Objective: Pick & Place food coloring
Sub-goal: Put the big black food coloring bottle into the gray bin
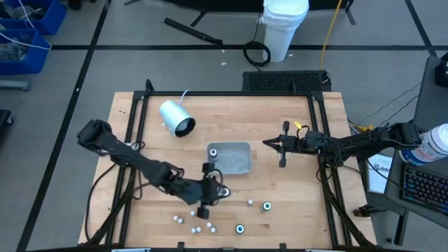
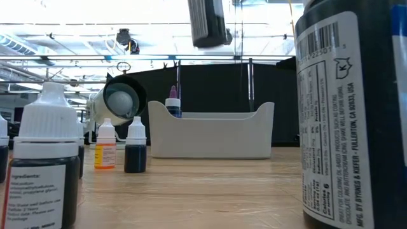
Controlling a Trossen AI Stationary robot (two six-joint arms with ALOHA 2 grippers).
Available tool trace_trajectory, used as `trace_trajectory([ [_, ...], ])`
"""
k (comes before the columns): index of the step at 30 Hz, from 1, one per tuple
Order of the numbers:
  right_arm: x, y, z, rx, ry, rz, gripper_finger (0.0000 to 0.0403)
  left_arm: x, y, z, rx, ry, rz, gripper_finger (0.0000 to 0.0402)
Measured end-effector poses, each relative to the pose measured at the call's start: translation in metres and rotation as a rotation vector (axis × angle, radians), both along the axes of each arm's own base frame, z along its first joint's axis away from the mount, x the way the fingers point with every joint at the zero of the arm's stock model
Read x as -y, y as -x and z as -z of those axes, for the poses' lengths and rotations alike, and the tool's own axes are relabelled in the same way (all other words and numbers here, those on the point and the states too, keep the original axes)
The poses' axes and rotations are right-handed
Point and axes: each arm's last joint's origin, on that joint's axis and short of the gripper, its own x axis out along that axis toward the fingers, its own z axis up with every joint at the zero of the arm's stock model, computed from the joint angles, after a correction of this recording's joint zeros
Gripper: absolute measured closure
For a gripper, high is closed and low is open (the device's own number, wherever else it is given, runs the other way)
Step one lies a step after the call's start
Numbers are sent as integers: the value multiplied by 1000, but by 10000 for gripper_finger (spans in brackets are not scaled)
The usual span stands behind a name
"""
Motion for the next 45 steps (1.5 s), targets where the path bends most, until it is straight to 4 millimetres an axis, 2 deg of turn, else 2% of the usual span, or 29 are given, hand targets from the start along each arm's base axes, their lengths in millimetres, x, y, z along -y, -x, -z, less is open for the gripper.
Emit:
trace_trajectory([
  [5, 0, 0, 0, 0, 0, 0, 403, -3, 11, -12, 10, -47, -9, 272],
  [11, 0, 0, 0, -1, 0, 0, 403, -17, 18, -20, 8, -57, -136, 273],
  [16, 0, 0, 0, 0, 0, 0, 403, -30, 17, -13, -45, -43, -250, 270],
  [21, 0, 0, 0, -1, 0, 1, 403, -40, 15, -12, -42, 57, -380, 274],
  [30, 0, 0, 0, -1, 0, 2, 403, -41, 16, -10, 5, 179, -541, 275],
  [36, 0, 0, 0, -1, 0, 2, 403, -36, 23, -3, 34, 176, -684, 276],
  [39, 0, 0, 0, -1, 0, 2, 403, -33, 27, 3, 27, 155, -716, 276],
  [45, 0, 0, 0, -2, 0, 2, 403, -28, 19, 15, 16, 150, -726, 274],
])
